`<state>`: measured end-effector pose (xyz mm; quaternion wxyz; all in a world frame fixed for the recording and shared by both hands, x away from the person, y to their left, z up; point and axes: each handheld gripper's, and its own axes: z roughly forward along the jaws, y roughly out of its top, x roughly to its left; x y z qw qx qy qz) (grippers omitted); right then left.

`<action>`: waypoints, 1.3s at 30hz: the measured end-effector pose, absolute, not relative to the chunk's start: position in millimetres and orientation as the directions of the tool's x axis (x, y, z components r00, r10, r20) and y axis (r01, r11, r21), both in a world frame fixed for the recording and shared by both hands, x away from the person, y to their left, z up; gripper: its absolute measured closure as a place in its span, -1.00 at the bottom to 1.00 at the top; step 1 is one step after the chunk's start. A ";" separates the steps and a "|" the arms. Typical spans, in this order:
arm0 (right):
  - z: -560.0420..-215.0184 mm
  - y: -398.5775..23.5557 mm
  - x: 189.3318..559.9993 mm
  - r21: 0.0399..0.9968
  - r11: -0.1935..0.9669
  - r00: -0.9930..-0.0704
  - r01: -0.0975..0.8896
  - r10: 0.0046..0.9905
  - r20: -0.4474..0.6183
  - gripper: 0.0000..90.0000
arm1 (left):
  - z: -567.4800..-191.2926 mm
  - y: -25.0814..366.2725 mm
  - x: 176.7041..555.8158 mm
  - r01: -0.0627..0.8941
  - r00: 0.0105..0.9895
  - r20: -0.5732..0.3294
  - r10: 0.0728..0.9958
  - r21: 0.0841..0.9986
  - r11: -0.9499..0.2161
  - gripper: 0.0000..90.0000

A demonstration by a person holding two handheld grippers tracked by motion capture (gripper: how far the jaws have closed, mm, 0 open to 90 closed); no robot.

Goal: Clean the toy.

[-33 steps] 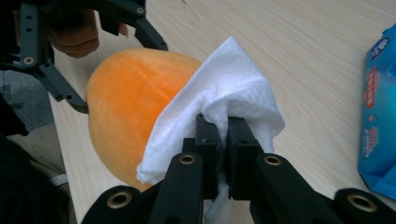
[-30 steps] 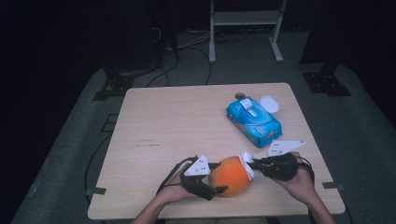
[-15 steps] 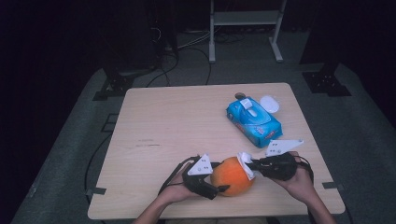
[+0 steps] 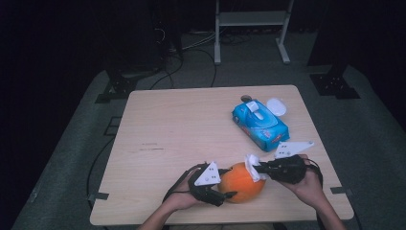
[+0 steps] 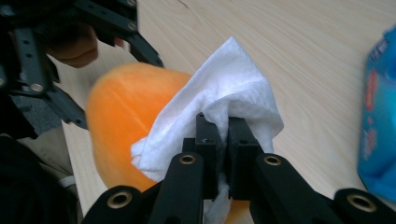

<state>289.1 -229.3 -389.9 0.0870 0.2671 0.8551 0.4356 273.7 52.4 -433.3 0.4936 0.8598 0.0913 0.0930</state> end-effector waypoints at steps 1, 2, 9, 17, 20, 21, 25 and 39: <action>-391.2 -232.4 289.7 0.791 0.472 -0.840 0.389 0.534 0.095 0.88 | -432.9 51.4 274.0 0.063 0.966 0.070 0.247 0.867 -0.494 -0.43; -391.7 -232.7 289.4 0.791 0.469 -0.838 0.392 0.537 0.097 0.88 | -432.9 49.5 274.5 0.072 0.965 0.063 0.254 0.869 -0.490 -0.51; -383.9 -201.9 281.8 0.793 0.521 -0.870 0.317 0.493 0.024 0.88 | -435.4 46.7 277.5 0.121 0.956 0.025 0.293 0.875 -0.469 -0.55; -378.0 -178.9 276.5 0.789 0.551 -0.894 0.272 0.448 -0.005 0.88 | -431.8 41.5 268.1 0.061 0.954 0.097 0.285 0.864 -0.499 -0.36; -380.3 -189.2 280.1 0.794 0.533 -0.885 0.291 0.465 0.012 0.88 | -432.6 43.6 270.5 0.067 0.954 0.089 0.285 0.867 -0.494 -0.35; -381.4 -195.4 281.7 0.794 0.530 -0.880 0.297 0.475 0.012 0.88 | -433.0 44.8 271.6 0.075 0.954 0.080 0.288 0.868 -0.491 -0.34; -385.8 -217.0 286.2 0.793 0.503 -0.848 0.343 0.529 0.031 0.88 | -435.7 50.4 278.2 0.117 0.951 0.034 0.307 0.880 -0.461 -0.33; -378.8 -202.6 277.9 0.811 0.503 -0.866 0.298 0.500 0.007 0.88 | -438.6 60.5 289.1 0.210 0.936 -0.059 0.348 0.884 -0.418 -0.31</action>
